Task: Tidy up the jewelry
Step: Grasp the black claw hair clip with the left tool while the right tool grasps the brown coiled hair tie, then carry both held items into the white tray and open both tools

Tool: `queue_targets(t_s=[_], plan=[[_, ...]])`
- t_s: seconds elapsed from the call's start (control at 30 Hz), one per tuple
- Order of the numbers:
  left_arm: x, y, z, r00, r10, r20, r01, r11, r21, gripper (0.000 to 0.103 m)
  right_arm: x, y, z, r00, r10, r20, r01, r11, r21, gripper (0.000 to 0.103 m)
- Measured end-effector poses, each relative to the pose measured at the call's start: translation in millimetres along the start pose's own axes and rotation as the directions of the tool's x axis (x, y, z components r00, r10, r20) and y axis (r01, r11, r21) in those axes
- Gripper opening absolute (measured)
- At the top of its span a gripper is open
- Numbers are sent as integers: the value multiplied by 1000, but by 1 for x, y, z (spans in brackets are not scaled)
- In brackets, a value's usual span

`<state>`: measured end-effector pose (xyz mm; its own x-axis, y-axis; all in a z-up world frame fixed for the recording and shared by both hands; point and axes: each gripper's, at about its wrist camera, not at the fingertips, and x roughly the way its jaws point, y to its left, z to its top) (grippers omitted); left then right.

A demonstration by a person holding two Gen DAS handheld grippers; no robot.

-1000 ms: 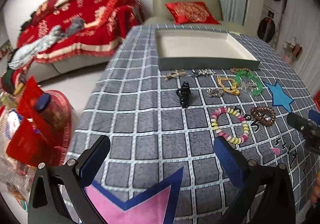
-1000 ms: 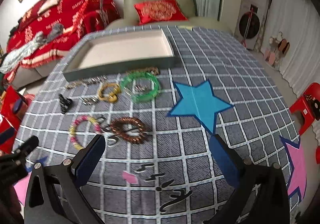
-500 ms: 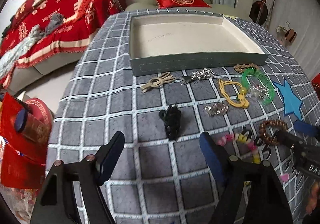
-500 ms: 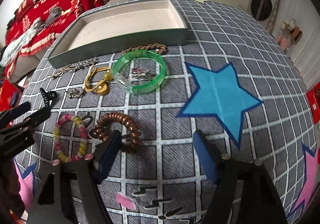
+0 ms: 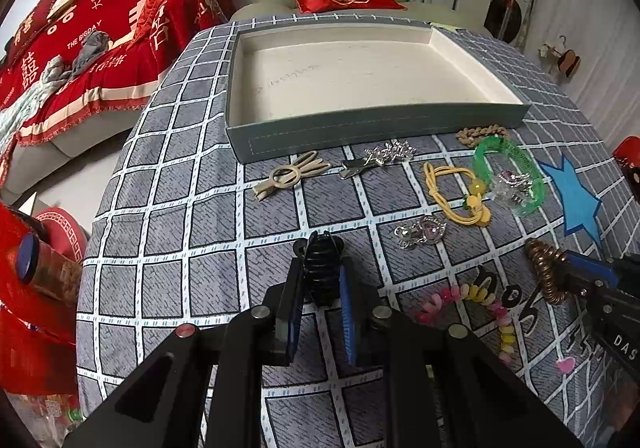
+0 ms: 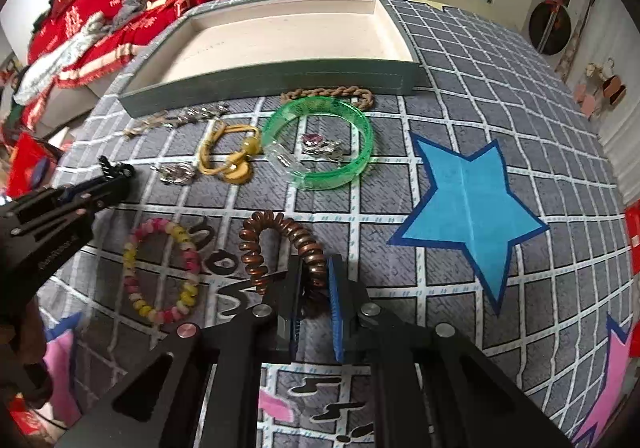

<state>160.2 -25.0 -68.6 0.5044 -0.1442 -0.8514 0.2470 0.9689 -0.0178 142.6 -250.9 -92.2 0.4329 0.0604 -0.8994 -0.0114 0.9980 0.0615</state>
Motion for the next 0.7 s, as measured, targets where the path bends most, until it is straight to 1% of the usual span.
queue_targets(t_s=[0.1, 0.2, 0.27, 0.3, 0.43, 0.5, 0.57, 0.7], plan=[[-13, 3, 6, 999, -25, 25, 24, 1000, 4, 32, -13, -4, 9, 999, 44, 24, -45, 999, 16, 14], [-32, 4, 18, 997, -43, 69, 42, 999, 14, 32, -27, -11, 31, 993, 97, 61, -100, 994, 43, 14], [-43, 5, 33, 994, -65, 89, 65, 998, 8, 32, -32, -15, 52, 988, 131, 78, -136, 989, 54, 14], [-45, 6, 40, 993, -73, 92, 73, 997, 6, 32, -34, -16, 59, 987, 136, 87, -141, 988, 54, 14], [-47, 8, 83, 989, -105, 102, 106, 994, -7, 32, -31, -18, 108, 983, 139, 119, -146, 988, 52, 14], [-39, 5, 105, 990, -78, 118, 78, 997, 5, 32, -21, -21, 132, 983, 147, 111, -155, 985, 71, 14], [-22, 2, 126, 992, -40, 118, 37, 999, 24, 32, -5, -23, 154, 984, 150, 100, -160, 982, 98, 14], [17, 2, 155, 996, 7, 91, -10, 999, 31, 32, 29, -29, 194, 990, 112, 81, -121, 985, 125, 14]])
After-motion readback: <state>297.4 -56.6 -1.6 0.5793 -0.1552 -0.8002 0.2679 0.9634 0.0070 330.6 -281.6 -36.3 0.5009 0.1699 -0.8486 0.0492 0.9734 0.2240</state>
